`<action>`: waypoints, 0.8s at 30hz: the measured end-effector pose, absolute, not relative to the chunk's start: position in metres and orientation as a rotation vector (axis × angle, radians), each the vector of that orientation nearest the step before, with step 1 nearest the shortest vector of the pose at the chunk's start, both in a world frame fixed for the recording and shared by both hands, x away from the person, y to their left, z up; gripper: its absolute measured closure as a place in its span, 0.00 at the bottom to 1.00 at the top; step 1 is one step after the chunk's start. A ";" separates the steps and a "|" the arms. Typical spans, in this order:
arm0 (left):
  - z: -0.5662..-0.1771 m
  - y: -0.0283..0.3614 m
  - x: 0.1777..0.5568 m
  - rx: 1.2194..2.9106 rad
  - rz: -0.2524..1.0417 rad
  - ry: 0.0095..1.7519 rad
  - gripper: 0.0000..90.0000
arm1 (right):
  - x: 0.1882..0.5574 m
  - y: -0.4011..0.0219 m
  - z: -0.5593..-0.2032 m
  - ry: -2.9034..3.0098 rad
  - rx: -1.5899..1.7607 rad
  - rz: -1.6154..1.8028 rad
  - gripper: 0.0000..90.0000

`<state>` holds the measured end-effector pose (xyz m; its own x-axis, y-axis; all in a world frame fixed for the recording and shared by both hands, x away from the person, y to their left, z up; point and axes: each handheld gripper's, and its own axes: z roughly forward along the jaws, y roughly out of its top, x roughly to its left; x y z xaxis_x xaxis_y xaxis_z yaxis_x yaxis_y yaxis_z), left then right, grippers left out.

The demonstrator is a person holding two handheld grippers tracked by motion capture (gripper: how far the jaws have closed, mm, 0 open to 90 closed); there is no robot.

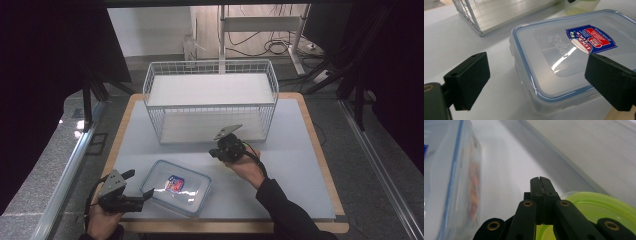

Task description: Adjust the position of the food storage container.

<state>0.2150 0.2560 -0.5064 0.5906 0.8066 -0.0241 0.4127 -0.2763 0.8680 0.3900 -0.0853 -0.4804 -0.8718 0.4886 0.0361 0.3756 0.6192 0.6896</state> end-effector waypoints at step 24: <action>-0.507 0.252 0.214 1.920 0.544 0.952 0.13 | 0.389 -0.203 -0.480 2.495 1.024 1.060 1.00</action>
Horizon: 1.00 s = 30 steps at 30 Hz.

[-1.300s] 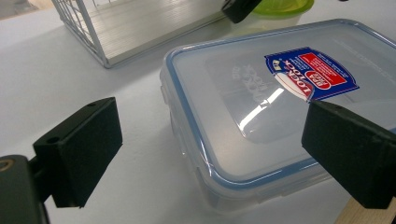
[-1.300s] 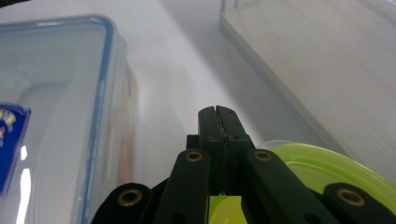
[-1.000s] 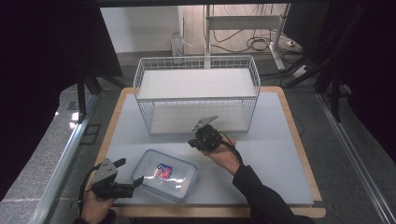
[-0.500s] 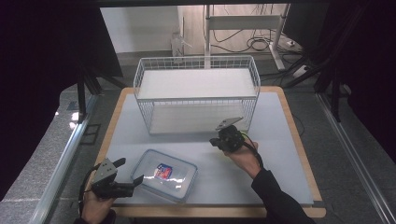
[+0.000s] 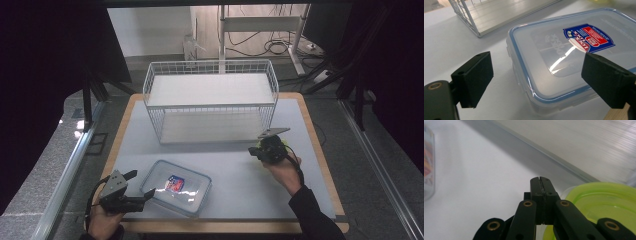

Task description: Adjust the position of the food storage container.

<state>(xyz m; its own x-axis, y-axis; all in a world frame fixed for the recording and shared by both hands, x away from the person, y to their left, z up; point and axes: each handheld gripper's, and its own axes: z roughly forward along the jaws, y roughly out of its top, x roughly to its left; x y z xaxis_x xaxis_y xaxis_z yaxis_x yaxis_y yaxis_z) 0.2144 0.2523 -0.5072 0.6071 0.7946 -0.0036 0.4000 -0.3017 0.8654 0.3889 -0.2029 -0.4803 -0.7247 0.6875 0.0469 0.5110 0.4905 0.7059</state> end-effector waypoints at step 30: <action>-0.502 0.294 0.225 1.915 0.477 1.091 0.77 | 0.342 -0.222 -0.468 2.403 1.063 1.153 1.00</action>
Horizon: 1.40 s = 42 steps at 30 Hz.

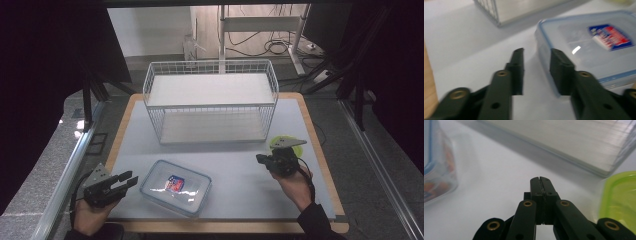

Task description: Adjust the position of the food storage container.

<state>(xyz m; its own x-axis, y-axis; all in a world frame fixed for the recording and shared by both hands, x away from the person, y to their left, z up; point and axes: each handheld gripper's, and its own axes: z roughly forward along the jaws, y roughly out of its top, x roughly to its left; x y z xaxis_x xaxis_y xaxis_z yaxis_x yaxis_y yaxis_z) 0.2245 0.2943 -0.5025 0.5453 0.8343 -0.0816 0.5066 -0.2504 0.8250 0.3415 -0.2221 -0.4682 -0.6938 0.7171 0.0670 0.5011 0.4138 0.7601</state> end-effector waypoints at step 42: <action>-0.515 0.189 0.249 2.147 0.297 1.037 1.00 | 0.274 -0.173 -0.499 2.603 1.000 1.106 1.00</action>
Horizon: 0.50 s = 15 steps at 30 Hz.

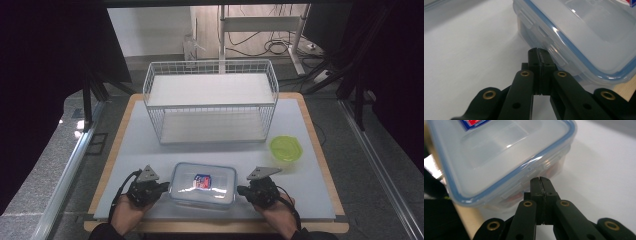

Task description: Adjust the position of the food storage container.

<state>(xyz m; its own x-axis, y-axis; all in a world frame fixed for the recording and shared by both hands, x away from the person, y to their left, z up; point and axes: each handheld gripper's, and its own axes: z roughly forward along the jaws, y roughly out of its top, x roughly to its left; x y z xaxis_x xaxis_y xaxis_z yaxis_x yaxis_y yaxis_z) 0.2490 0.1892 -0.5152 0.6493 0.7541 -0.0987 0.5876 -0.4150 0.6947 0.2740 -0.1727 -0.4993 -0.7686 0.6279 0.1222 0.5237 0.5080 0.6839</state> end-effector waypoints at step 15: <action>-0.514 0.162 0.271 2.155 0.325 0.998 1.00 | 0.304 -0.198 -0.500 2.510 1.069 1.079 1.00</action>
